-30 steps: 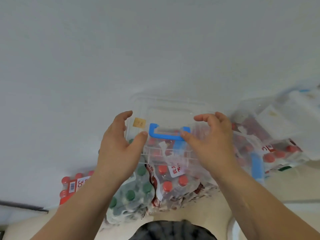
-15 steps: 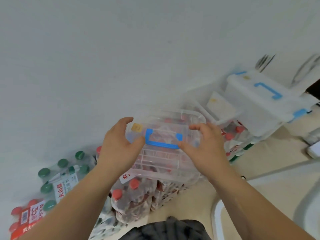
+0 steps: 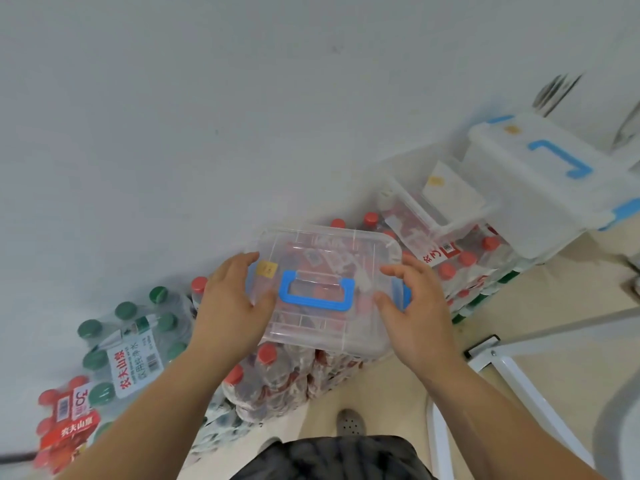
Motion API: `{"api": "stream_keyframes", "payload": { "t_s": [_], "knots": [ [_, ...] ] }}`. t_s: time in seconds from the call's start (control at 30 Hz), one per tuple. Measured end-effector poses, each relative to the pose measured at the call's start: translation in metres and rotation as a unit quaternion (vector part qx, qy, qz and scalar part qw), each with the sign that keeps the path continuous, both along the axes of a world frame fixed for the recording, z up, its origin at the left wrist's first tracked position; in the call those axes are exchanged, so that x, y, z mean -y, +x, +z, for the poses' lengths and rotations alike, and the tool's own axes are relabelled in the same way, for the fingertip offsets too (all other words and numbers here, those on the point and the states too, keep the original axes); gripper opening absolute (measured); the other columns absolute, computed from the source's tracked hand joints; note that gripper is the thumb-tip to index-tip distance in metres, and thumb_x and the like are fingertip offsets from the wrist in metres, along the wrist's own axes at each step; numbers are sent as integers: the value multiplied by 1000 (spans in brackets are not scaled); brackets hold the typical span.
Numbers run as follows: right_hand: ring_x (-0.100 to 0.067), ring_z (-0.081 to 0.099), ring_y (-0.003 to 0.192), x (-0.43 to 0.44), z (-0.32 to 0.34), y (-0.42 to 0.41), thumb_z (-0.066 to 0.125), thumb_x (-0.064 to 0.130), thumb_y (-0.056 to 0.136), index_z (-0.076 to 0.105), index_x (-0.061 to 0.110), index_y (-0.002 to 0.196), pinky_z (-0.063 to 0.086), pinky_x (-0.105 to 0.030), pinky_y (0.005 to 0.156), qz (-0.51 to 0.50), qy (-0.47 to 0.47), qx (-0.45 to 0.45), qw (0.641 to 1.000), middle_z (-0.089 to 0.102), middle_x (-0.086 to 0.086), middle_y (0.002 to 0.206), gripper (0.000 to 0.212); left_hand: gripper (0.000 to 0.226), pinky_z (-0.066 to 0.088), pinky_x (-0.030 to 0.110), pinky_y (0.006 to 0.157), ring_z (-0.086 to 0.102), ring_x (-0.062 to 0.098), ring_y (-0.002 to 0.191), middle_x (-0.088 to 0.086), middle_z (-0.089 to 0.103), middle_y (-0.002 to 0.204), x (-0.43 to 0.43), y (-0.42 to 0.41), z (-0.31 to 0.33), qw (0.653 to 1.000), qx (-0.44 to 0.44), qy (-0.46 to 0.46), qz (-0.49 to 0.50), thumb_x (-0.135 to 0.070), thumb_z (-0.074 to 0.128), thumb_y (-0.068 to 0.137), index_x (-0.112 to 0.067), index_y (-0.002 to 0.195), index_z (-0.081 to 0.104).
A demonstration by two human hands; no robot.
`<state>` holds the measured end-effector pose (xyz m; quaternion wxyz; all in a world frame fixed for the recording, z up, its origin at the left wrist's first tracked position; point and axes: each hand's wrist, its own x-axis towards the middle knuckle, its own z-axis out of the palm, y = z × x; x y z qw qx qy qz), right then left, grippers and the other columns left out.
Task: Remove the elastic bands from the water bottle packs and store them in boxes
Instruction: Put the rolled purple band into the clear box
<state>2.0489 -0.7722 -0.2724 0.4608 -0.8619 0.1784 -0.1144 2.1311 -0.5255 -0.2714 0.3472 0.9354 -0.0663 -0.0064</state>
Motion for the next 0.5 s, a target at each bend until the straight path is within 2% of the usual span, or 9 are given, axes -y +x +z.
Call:
{"api": "stream_keyframes", "payload": {
  "t_s": [0.13, 0.3, 0.4, 0.5],
  "knots": [
    [-3, 41, 135, 1, -8, 1, 72, 18, 93, 57, 41, 122, 33, -24, 112, -18, 40, 11, 999, 44, 18, 140, 39, 61, 33, 32, 105, 43, 21, 136, -1, 50, 148, 0, 4, -7, 1000, 0, 12, -3, -46, 65, 92, -24, 145, 46],
    [-9, 41, 137, -1, -15, -2, 72, 25, 92, 55, 42, 133, 36, -40, 116, -46, 25, 10, 999, 45, 23, 141, 47, 65, 36, 42, 111, 42, 22, 138, -2, 49, 149, -3, 4, -10, 1000, 5, 9, -2, -49, 70, 88, -27, 145, 47],
    [-13, 46, 133, -4, -16, -3, 78, 35, 84, 48, 45, 138, 46, -50, 110, -106, 96, 2, 990, 48, 21, 137, 63, 74, 41, 47, 110, 44, 21, 136, -3, 50, 147, -8, 6, -12, 999, -22, -28, 16, -56, 73, 82, -32, 145, 43],
    [-14, 55, 128, -4, -20, -5, 89, 44, 70, 44, 39, 145, 55, -51, 102, -173, 222, -27, 959, 51, 13, 139, 87, 72, 42, 51, 108, 44, 24, 134, -4, 50, 142, -7, 6, -17, 997, -21, -51, 60, -56, 69, 84, -30, 145, 40]
  ]
}}
